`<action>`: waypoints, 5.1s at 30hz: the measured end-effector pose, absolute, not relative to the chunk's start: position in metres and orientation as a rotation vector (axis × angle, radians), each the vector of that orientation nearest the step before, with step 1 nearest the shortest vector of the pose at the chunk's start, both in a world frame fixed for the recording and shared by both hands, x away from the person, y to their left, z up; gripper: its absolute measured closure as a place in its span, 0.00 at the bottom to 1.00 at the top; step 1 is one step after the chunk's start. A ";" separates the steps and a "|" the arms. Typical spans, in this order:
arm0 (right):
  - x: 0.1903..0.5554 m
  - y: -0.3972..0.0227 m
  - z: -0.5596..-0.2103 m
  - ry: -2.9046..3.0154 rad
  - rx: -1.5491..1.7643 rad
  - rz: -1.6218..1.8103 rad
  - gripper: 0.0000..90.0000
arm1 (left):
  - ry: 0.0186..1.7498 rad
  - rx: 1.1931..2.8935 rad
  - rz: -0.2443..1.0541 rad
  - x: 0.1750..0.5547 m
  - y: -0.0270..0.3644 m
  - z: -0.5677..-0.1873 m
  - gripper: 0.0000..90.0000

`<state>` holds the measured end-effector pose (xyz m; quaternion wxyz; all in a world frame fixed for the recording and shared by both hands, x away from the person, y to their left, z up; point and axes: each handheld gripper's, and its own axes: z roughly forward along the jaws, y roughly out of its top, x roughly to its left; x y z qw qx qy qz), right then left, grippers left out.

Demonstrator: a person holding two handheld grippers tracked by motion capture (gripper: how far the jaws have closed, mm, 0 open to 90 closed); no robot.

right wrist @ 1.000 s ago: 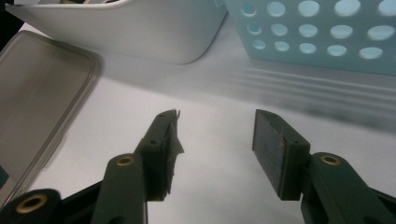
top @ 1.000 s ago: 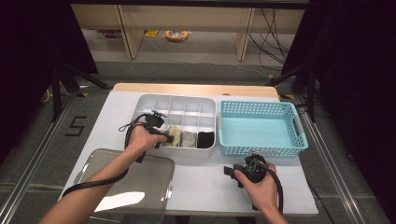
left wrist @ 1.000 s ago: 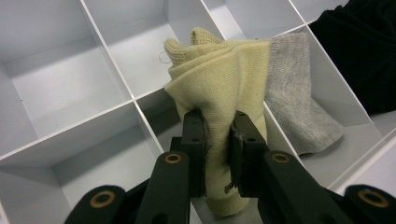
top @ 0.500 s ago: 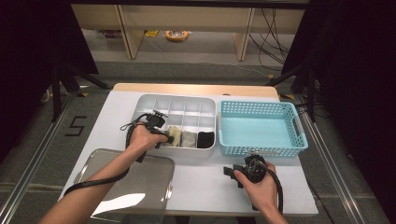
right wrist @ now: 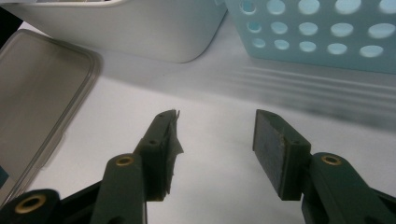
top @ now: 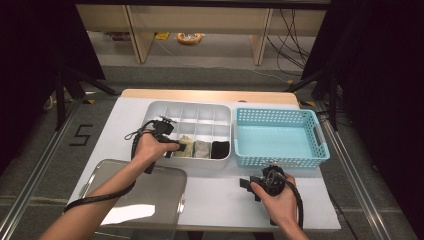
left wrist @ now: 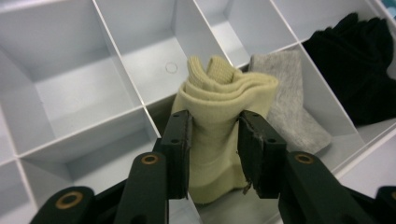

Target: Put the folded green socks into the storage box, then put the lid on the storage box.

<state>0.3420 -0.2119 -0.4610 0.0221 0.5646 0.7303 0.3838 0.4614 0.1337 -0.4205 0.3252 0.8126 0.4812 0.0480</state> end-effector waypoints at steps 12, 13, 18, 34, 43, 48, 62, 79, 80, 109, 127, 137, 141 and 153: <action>0.341 -0.210 -0.460 2.248 1.794 1.192 0.56 | 1.202 2.106 0.215 0.466 0.120 -0.415 0.78; 0.341 -0.210 -0.460 2.249 1.794 1.191 0.56 | 1.203 2.110 0.210 0.467 0.120 -0.416 0.81; 0.340 -0.210 -0.460 2.251 1.790 1.196 0.56 | 1.199 2.134 0.188 0.470 0.118 -0.421 0.89; 0.340 -0.210 -0.460 2.257 1.793 1.166 0.56 | 1.247 2.189 0.108 0.478 0.119 -0.433 0.92; 0.340 -0.210 -0.460 2.261 1.773 1.187 0.56 | 1.233 2.215 0.091 0.479 0.122 -0.434 0.91; 0.341 -0.211 -0.460 2.258 1.762 1.184 0.56 | 1.235 2.112 0.106 0.470 0.129 -0.427 0.81; 0.342 -0.210 -0.461 2.265 1.735 1.159 0.55 | 1.157 1.956 0.254 0.426 0.176 -0.403 0.44; 0.341 -0.208 -0.460 2.275 1.773 1.150 0.55 | 1.152 1.922 0.294 0.390 0.215 -0.410 0.38; 0.341 -0.207 -0.461 2.269 1.770 1.168 0.55 | 1.167 1.892 0.294 0.389 0.214 -0.411 0.38; 0.336 -0.191 -0.451 2.368 1.801 1.173 0.55 | 1.266 1.934 0.297 0.375 0.266 -0.419 0.40; 0.336 -0.153 -0.453 2.533 1.766 1.144 0.56 | 1.476 1.946 0.242 0.342 0.354 -0.448 0.44; 0.334 -0.140 -0.456 2.565 1.817 1.129 0.57 | 1.611 1.985 0.155 0.337 0.382 -0.462 0.46; 0.337 -0.134 -0.459 2.592 1.765 1.121 0.57 | 1.635 1.979 0.146 0.335 0.388 -0.466 0.46; 0.338 -0.112 -0.465 2.681 1.742 1.121 0.58 | 1.666 1.928 0.124 0.332 0.391 -0.468 0.54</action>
